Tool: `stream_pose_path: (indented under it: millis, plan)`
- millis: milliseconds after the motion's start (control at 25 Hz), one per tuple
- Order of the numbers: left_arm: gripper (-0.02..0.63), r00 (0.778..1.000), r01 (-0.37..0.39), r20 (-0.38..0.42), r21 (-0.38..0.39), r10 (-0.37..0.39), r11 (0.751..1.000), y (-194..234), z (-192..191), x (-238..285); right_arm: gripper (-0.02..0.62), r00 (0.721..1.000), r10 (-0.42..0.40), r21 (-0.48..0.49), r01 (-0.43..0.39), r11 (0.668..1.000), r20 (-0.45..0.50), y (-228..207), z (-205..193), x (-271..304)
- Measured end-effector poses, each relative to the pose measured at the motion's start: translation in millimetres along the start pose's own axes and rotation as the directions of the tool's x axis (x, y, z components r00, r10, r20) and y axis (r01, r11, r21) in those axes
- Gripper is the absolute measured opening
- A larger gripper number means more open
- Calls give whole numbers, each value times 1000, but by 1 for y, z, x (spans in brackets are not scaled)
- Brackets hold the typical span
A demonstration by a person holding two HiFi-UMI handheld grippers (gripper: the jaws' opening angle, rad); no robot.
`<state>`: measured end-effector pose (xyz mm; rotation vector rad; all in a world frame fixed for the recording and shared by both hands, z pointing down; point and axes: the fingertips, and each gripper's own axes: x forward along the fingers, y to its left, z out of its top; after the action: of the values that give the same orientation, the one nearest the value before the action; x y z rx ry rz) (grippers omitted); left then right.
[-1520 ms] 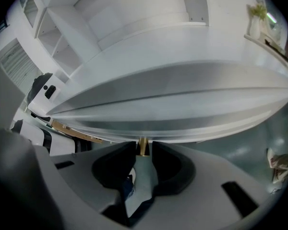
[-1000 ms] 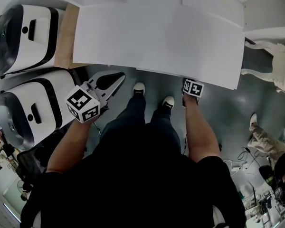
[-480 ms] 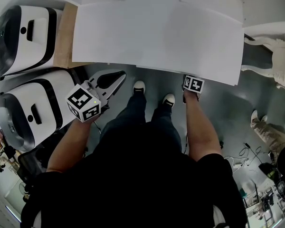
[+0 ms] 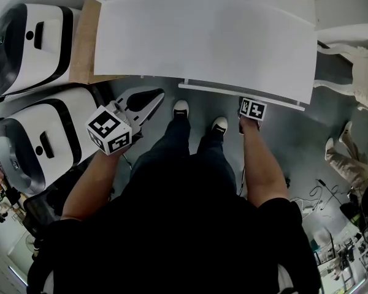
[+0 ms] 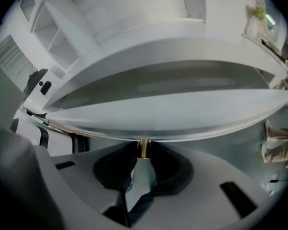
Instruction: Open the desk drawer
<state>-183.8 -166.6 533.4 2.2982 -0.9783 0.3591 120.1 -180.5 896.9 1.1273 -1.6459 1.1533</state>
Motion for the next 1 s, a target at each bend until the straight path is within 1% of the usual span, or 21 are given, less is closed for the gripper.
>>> stream_pose_path:
  millis: [280,480,680,1000]
  plan:
    - [21,1000,24,-3,9,-24,1000,-3,-7,-6,86,1000,-1,-13,1,1000,-17,3,-26,-6]
    - [21,999,48,-9,18,-48,999,-10,-13,-8,86,1000,-10,-3,10,1000,-21,3,-47,-11]
    - [21,997,73,-21,32,-73,997,-18,-20,-12,86,999,-13,-8,13,1000,-37,5,-71,-16]
    - [21,995,104,-21,62,-102,993,-28,-21,-18,86,998,-16,-13,15,1000,-59,8,-115,-26]
